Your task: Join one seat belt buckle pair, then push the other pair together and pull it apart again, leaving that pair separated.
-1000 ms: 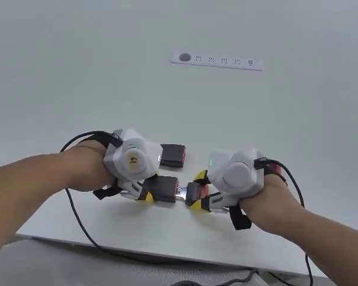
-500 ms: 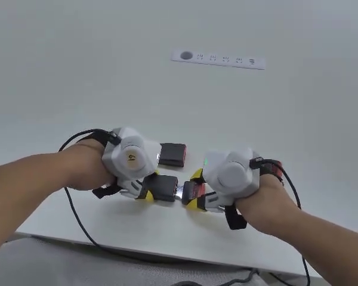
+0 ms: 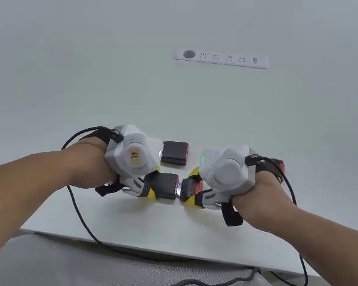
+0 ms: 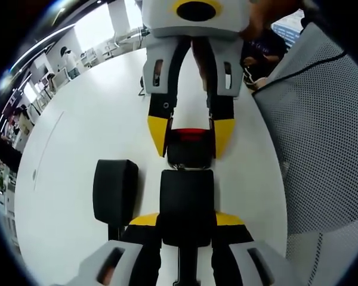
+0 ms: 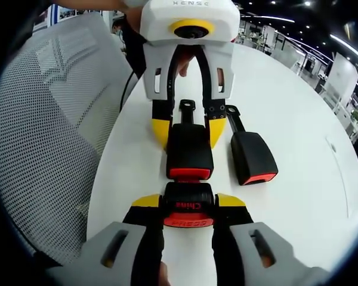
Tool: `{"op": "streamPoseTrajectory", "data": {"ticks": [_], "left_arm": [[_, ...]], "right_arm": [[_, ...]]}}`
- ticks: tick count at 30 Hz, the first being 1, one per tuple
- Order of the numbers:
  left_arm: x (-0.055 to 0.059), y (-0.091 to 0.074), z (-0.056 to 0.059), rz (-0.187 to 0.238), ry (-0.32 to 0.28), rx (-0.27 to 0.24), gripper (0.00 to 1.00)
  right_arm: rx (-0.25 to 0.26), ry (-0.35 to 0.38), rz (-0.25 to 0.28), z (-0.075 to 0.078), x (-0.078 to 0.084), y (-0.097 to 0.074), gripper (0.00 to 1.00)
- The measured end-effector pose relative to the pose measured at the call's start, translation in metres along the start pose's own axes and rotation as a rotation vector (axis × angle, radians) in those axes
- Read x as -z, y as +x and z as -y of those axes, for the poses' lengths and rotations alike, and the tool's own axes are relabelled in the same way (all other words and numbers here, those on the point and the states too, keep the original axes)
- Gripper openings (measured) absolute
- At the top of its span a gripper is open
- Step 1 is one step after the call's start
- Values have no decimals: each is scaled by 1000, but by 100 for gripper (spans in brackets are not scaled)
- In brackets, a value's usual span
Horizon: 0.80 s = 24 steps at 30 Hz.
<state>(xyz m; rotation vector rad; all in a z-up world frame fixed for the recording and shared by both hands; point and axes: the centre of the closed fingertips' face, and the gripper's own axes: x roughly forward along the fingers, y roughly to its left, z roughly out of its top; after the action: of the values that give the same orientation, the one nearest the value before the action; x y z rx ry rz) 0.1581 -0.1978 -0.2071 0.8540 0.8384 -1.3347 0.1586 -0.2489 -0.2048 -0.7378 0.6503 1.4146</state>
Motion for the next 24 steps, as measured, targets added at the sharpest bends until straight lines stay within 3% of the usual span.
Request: {"op": "streamPoseTrajectory", "data": {"ticks": [9, 13, 18, 24], "left_arm": [[1, 0, -3, -10, 4, 5, 32], [1, 0, -3, -36, 15, 11, 32], [3, -1, -4, -2, 6, 17, 32], [1, -1, -3, 1, 6, 7, 31]], "right_arm": [[0, 5, -4, -3, -2, -1, 28], [-4, 2, -8, -3, 0, 0, 29], [-4, -30, -28, -5, 0, -3, 29], [-12, -6, -12, -4, 2, -5, 29]]}}
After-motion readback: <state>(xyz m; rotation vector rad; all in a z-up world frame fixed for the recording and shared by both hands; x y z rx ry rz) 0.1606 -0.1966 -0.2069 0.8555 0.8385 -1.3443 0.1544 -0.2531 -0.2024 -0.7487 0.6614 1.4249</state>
